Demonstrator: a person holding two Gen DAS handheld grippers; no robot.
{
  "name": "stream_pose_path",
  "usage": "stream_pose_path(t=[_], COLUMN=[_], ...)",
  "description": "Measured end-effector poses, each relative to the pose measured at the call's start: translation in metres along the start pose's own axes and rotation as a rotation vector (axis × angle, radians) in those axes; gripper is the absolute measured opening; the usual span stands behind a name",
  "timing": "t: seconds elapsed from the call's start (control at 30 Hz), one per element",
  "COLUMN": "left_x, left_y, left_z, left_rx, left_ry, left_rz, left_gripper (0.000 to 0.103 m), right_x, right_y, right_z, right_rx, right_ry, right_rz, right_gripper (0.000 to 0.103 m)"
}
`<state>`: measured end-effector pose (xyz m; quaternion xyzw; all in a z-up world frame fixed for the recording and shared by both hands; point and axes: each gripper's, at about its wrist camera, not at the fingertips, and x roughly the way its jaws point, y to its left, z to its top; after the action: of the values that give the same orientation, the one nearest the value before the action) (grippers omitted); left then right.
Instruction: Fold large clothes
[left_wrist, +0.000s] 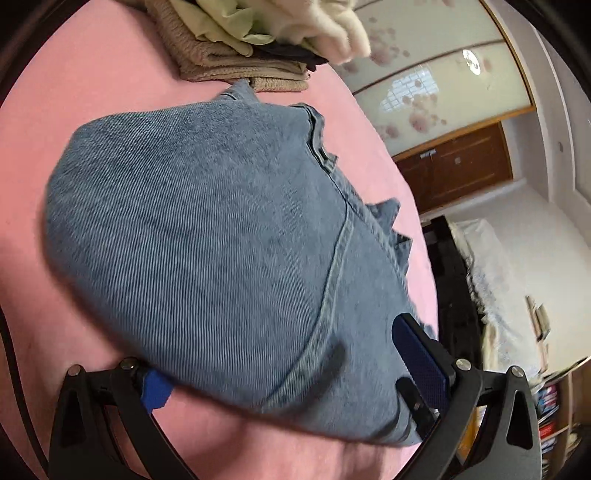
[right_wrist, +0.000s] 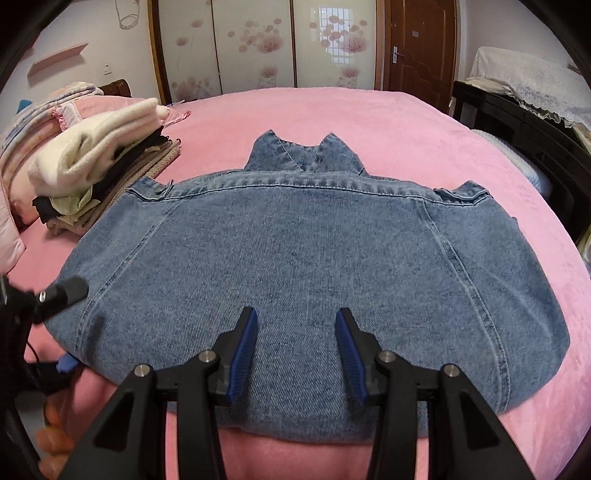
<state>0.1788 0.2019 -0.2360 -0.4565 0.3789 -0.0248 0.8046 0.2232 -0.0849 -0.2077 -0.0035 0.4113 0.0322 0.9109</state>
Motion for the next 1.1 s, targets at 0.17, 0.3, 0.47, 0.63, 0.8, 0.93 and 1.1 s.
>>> stream_pose_path(t=[0.17,0.3,0.47,0.63,0.8,0.93,1.1], left_x=[0.011,0.004,0.002,0.022,0.014,0.0,-0.014], left_y=[-0.001,-0.008,-0.02,-0.014,-0.024,-0.066,-0.13], left_z=[0.016,0.027,0.032,0.038,0.037,0.025,0.002], left_rx=[-0.023,-0.083,0.008,0.02,0.098,0.28,0.518], left_ry=[-0.026,-0.06,-0.065,-0.022,-0.031,-0.122,-0.221], left_rz=[0.0,0.001,0.092,0.119,0.141,0.197,0.206], left_gripper=[0.102,0.09,0.068,0.06,0.021,0.014,0.013], right_x=[0.001,-0.001,-0.001,-0.001,0.004,0.017,0.034], right_y=[0.0,-0.001,0.001,0.005,-0.002,-0.004,-0.002], right_z=[0.0,0.001,0.002,0.004,0.016,0.023,0.011], right_rx=[0.001,-0.001,-0.02,-0.041,-0.013,0.0,-0.029], right_ry=[-0.004,-0.004,0.008,0.013,0.001,0.012,0.046], right_rz=[0.005,0.03,0.056,0.078,0.055,0.063,0.089], right_gripper=[0.044,0.043,0.036,0.024,0.022,0.013,0.013])
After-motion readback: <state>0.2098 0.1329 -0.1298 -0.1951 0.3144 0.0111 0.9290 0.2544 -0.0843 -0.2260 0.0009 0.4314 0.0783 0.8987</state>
